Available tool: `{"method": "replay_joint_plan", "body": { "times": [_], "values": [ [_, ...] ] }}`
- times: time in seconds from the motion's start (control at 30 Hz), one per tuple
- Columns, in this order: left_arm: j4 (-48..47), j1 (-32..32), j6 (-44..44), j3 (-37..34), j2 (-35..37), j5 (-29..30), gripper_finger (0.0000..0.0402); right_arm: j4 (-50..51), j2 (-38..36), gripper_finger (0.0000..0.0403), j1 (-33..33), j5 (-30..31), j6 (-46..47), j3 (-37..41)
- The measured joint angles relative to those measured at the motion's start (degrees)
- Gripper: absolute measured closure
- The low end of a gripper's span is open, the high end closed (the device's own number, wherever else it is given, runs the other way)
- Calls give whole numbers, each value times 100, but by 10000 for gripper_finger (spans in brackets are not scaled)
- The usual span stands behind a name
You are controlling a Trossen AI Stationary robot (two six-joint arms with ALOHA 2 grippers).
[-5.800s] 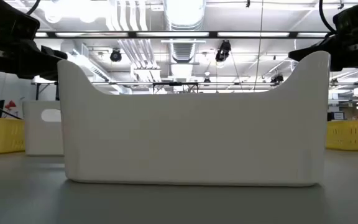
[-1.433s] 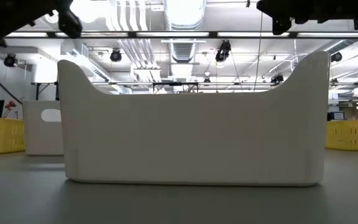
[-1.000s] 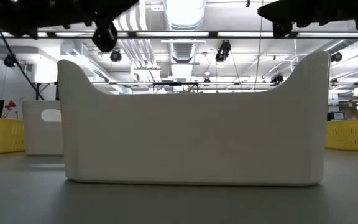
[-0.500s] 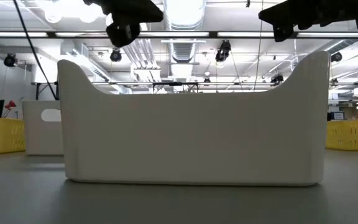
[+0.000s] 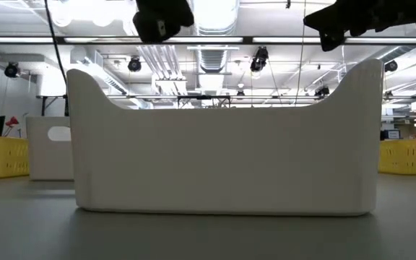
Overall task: Stack baskets by color
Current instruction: Stack the bottom white bin on the top right white bin
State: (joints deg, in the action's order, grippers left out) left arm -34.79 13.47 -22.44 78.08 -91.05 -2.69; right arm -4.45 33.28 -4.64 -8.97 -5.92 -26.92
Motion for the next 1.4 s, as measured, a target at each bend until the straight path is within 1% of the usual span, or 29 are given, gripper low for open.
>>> {"method": "replay_joint_plan", "body": {
  "times": [0.13,0.27,0.33,0.43,0.57,0.63,0.7,0.9,1.17,1.4],
  "values": [
    [-483,-2,429,361,-436,-3,395,117,-71,390,0,0,3,0],
    [-527,-25,873,580,-702,-185,387,134,-103,390,0,-2,38,0],
    [-503,-35,1101,684,-758,-195,370,157,-105,390,0,-2,46,0],
    [-403,-39,1456,719,-875,-147,334,167,-98,390,0,-2,40,0],
    [45,-38,1836,638,-1102,-138,283,171,-99,390,0,-2,73,0],
    [271,-37,1987,636,-1233,-139,265,199,-99,390,0,-2,89,0],
    [398,-39,2153,630,-1343,-138,255,273,-99,390,0,-3,99,0],
    [797,-61,2344,599,-1596,-138,251,520,-100,390,0,-3,235,0],
    [837,-188,2437,555,-1826,-140,251,626,-94,390,2,-4,383,0],
    [902,-340,2332,319,-1885,-159,256,633,-94,390,2,-4,380,0]
  ]
}}
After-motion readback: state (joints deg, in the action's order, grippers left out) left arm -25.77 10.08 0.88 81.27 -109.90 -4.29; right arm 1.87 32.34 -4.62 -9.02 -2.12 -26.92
